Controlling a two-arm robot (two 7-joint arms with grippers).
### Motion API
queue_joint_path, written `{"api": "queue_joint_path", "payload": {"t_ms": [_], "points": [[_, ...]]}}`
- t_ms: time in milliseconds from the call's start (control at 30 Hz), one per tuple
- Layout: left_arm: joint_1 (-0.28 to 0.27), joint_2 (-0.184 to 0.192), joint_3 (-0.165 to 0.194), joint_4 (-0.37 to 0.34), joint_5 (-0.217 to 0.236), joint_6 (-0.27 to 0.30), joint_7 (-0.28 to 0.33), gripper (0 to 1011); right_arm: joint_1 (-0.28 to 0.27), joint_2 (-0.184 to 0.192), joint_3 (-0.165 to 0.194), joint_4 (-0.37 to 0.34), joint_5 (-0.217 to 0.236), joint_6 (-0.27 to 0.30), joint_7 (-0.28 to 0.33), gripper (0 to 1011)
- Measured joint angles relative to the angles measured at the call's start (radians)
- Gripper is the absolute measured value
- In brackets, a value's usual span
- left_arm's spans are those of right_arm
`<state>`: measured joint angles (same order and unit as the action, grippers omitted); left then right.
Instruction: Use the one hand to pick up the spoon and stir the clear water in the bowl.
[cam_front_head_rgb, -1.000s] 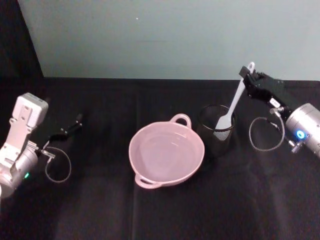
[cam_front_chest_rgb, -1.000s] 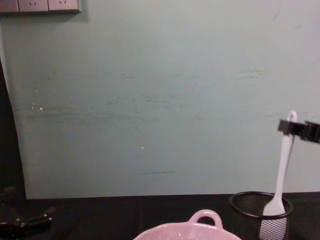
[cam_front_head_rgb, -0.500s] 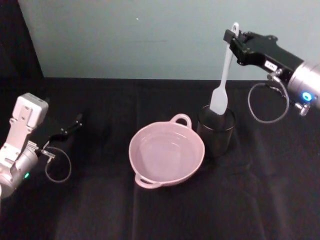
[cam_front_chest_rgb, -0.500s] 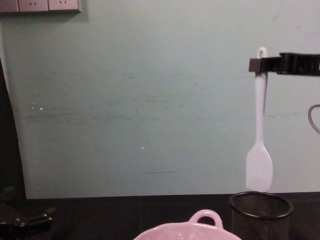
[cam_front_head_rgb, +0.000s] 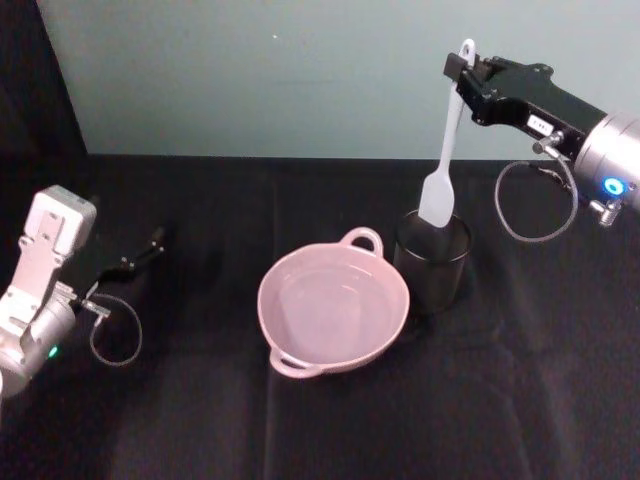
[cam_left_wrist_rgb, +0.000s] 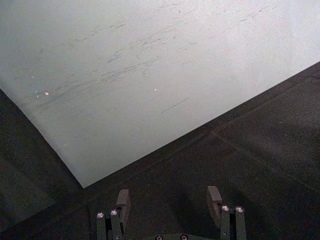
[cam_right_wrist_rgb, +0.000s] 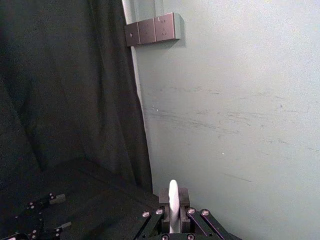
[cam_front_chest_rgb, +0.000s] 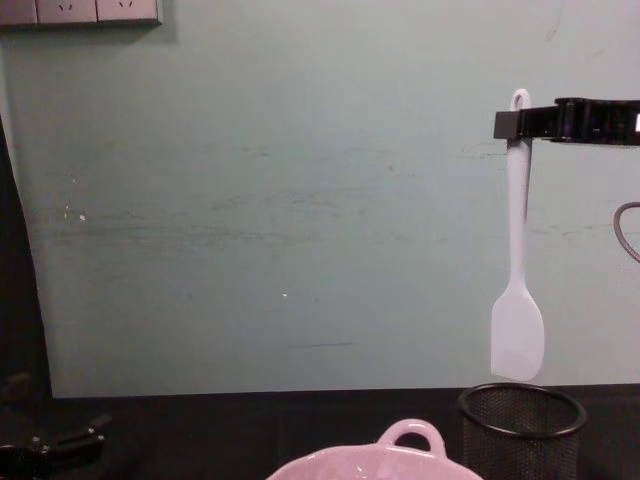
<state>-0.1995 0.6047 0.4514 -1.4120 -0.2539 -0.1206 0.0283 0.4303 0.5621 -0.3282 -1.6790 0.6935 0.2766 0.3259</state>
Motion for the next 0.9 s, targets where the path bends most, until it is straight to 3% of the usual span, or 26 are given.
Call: {"api": "queue_joint_path", "payload": {"t_ms": [333,533,633,700,800,900], "points": [[0.0,0.0,0.0,0.0,0.0,0.0,0.0,1010,-0.002,0.0,0.001,0.0,0.001,-0.002,0.0,110],[0.0,0.0,0.0,0.0,0.0,0.0,0.0,1011,-0.024,0.001,0.007,-0.017,0.034,-0.041,0.032,110],[0.0,0.0,0.0,0.0,0.0,0.0,0.0,1011,-0.006,-0.018,-0.027,-0.019,0.038,-0.051,0.058,110],[0.0,0.0,0.0,0.0,0.0,0.0,0.0,1012,0.018,-0.04,-0.069,-0.009,0.031,-0.054,0.075,110],[0.0,0.0,0.0,0.0,0.0,0.0,0.0,1011,0.049,-0.068,-0.135,0.015,-0.001,-0.054,0.088,110],[0.0,0.0,0.0,0.0,0.0,0.0,0.0,1011,0.063,-0.084,-0.174,0.035,-0.028,-0.053,0.093,110]]}}
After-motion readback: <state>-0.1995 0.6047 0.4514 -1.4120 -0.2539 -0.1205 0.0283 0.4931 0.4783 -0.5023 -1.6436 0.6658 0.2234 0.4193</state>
